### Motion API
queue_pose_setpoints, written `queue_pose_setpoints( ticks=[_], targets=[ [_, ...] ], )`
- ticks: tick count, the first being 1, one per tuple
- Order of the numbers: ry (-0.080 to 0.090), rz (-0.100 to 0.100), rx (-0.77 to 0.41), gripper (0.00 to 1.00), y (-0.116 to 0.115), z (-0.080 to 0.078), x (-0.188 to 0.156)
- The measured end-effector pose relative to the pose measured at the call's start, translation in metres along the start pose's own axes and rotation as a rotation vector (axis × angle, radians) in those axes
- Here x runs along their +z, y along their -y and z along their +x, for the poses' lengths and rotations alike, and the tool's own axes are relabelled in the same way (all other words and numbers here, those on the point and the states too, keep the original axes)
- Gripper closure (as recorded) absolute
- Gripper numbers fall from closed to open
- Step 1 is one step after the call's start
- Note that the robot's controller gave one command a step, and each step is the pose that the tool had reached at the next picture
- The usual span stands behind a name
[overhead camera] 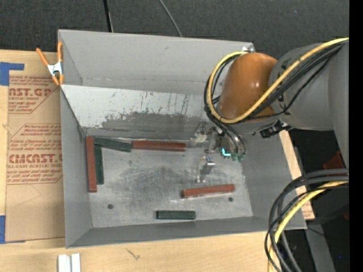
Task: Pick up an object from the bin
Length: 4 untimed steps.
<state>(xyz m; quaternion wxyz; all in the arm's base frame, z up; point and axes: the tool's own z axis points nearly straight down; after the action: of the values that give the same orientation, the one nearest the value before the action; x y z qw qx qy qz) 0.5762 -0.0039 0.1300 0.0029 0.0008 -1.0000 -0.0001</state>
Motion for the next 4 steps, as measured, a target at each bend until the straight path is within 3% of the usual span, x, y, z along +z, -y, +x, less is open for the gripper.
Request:
queue_pose_setpoints(
  ticks=[1, 2, 3, 4],
  targets=[
    [0.007, 0.000, 0.000, 0.00, 0.000, -0.002, -0.004],
    [0.005, 0.000, 0.053, 1.00, 0.024, 0.070, 0.044],
    [0.005, 0.000, 0.053, 1.00, 0.024, 0.070, 0.044],
    [0.007, 0.000, 0.007, 1.00, 0.037, 0.066, -0.060]
  ],
)
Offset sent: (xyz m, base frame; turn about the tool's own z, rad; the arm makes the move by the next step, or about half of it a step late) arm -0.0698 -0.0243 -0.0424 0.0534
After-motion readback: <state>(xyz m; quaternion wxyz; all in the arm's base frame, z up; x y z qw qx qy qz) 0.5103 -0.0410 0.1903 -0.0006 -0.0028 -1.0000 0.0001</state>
